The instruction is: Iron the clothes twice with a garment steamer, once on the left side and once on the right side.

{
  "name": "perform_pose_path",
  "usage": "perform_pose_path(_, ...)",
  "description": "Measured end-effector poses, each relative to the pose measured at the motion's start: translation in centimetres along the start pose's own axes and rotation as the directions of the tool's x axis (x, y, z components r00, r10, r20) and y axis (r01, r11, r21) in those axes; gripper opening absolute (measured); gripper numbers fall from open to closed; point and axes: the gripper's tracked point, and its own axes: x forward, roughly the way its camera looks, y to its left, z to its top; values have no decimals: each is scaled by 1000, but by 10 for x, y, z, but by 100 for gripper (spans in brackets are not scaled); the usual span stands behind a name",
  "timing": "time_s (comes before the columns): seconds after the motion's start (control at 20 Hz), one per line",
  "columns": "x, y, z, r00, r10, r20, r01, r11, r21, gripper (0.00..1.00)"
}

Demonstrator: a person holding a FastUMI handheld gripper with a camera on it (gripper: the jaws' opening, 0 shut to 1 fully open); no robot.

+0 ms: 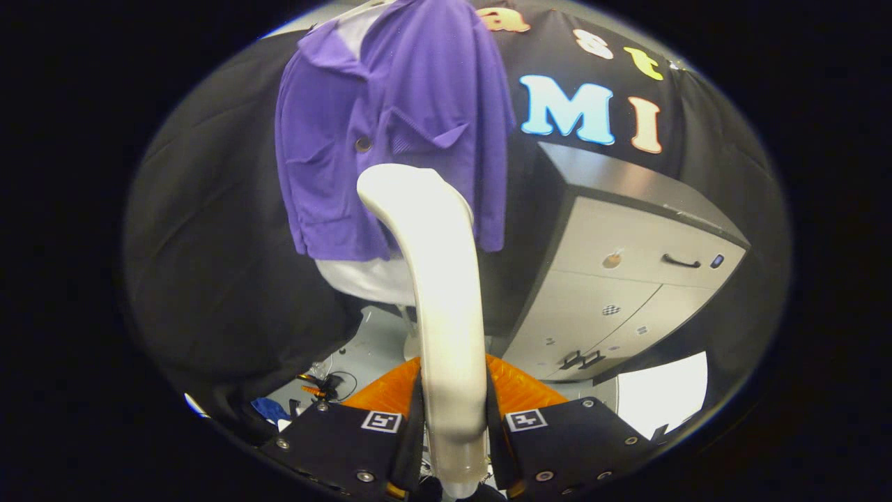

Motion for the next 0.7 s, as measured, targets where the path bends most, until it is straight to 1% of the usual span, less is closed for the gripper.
perform_pose_path(0.2,-48,-46,54,991,1,132,-9,998,58,40)
perform_pose_path(0.35,-88,-80,93,966,-14,257,-10,996,90,40)
perform_pose_path(0.45,-112,-99,118,935,-35,353,-1,995,103,40)
perform_pose_path(0.55,-133,-116,135,896,-56,441,10,994,105,40)
perform_pose_path(0.65,-148,-121,143,851,-83,519,32,994,106,40)
perform_pose_path(0.7,-157,-125,149,822,-102,560,48,993,110,39)
